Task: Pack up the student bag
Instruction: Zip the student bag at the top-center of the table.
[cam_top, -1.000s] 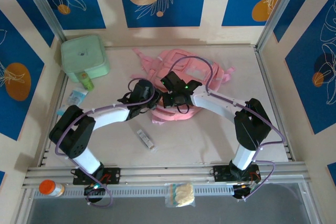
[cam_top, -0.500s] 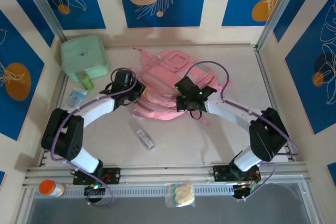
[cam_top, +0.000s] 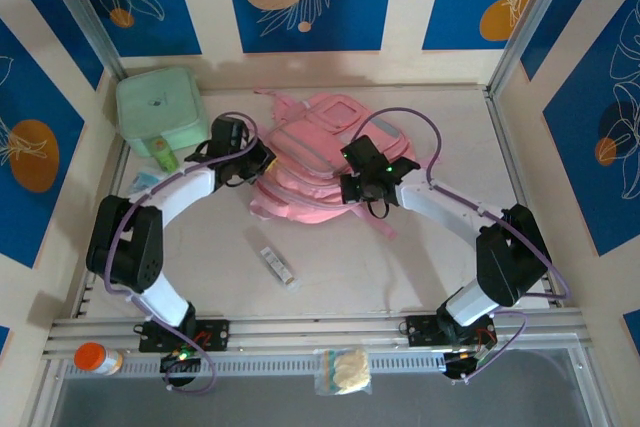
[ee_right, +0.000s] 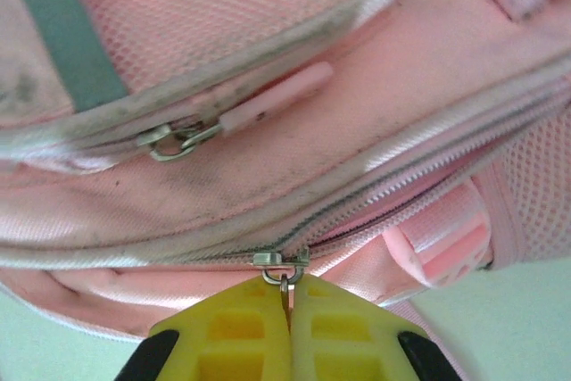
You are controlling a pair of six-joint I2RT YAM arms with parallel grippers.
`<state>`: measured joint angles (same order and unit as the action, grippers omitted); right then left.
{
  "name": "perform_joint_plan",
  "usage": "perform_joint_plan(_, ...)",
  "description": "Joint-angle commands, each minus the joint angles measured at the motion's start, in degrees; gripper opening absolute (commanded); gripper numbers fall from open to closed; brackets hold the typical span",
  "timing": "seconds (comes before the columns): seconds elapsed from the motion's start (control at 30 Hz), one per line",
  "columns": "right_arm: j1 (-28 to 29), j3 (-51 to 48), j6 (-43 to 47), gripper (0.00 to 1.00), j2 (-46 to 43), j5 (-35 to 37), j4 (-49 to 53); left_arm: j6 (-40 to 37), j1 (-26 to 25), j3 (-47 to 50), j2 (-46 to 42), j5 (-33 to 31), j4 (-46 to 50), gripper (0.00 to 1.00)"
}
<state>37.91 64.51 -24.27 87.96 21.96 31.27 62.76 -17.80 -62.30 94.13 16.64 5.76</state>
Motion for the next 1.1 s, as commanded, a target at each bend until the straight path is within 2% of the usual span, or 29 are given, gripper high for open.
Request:
perform_joint_plan(0.0, 2.8, 1.9, 3.5, 0.0, -0.8, 5.2, 5.6, -2.7, 3.7, -1.5, -1.0, -2.8, -1.9, 0.18)
perform_joint_plan(0.07, 2.5, 2.3, 2.7, 0.0, -0.1, 2.8, 5.0, -1.1, 3.2, 1.8, -3.5, -1.4, -4.2, 0.34)
perform_joint_plan(0.1, 2.7, 1.7, 3.2, 0.0, -0.1, 1.4, 3.7, 0.1, 2.7, 3.7, -5.3, -1.3, -5.1, 0.38)
perform_joint_plan(0.27, 3.0, 2.2, 2.4, 0.0, 0.8, -0.1, 2.2, 9.1, -4.6, 13.9, -13.1, -5.3, -12.1, 0.46)
perform_joint_plan(0.4, 3.2, 2.4, 2.1, 0.0, 1.3, 0.4, 2.4, 16.7, -13.6, 18.2, -14.1, -12.4, -18.2, 0.47)
perform_joint_plan(0.5, 3.3, 2.4, 1.7, 0.0, 1.4, 1.1, 2.4, 21.8, -17.8, 19.0, -11.8, -13.8, -22.4, 0.47)
perform_joint_plan(0.6, 3.2, 2.5, 1.4, 0.0, 1.5, 1.1, 2.3, 25.7, -21.7, 20.4, -10.3, -17.7, -24.4, 0.47)
perform_joint_plan(0.73, 3.4, 2.6, 1.2, 0.0, 1.9, 0.9, 2.1, 27.7, -23.3, 20.0, -8.3, -20.1, -23.8, 0.46)
perform_joint_plan(0.9, 3.5, 2.5, 0.6, 0.0, 2.0, 1.6, 2.0, 29.5, -25.2, 19.7, -7.1, -23.5, -22.6, 0.37)
perform_joint_plan(1.07, 3.2, 2.6, -0.2, 0.0, 1.9, 1.3, 2.3, 31.1, -26.1, 22.9, -10.1, -28.1, -20.6, 0.41)
